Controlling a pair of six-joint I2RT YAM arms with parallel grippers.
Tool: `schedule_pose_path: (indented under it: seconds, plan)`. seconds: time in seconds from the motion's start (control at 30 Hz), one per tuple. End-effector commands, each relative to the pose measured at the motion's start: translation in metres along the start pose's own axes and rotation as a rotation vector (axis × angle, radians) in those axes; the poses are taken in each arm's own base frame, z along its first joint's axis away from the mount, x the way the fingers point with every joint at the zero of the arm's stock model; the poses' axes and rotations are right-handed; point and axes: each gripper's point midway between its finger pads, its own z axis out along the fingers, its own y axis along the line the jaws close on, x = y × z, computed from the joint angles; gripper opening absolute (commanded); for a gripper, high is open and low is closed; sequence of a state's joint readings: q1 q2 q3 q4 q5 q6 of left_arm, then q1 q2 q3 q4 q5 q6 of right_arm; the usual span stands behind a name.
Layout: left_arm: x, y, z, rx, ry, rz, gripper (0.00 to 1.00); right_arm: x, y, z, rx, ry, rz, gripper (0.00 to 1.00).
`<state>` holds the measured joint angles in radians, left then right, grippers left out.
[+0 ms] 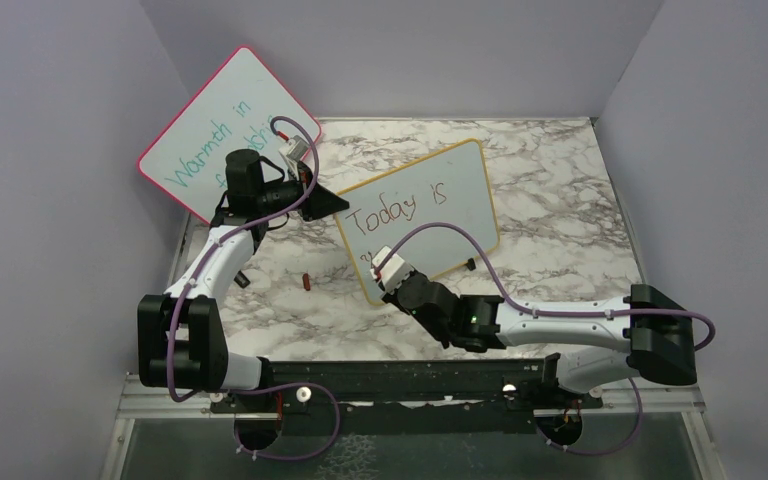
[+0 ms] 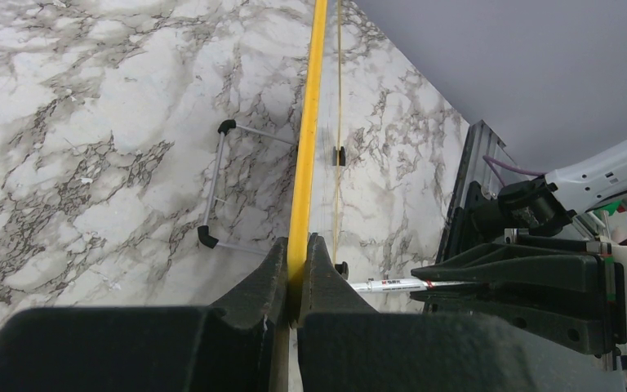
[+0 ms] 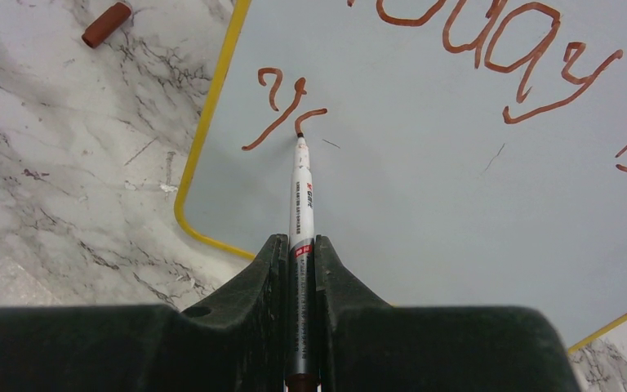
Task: Write a sentence on the whiteboard
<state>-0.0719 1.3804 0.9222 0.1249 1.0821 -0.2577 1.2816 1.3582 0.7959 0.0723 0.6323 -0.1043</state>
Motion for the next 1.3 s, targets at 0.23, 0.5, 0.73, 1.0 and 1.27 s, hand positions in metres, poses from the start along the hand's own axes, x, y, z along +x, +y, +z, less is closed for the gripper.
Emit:
schedule_pose_path:
  seconds: [0.23,0.5,0.73,1.0,1.27]
  plan:
    - [0.014,0.018,0.000,-0.071,0.028,-0.008,0.00,-0.001,-0.024,-0.001,0.119,0.010,0.024,0.01]
    - [0.014,0.017,0.000,-0.070,0.027,-0.007,0.00,-0.013,-0.029,0.003,0.139,-0.030,0.039,0.01]
    - [0.013,0.017,0.000,-0.068,0.027,-0.007,0.00,-0.023,-0.029,0.008,0.137,-0.054,0.044,0.00]
    - [0.013,0.017,0.000,-0.066,0.027,-0.006,0.00,-0.029,-0.024,0.009,0.100,-0.075,0.039,0.01]
    - [0.013,0.017,0.000,-0.069,0.027,-0.007,0.00,-0.025,-0.015,0.006,0.036,-0.065,0.019,0.01]
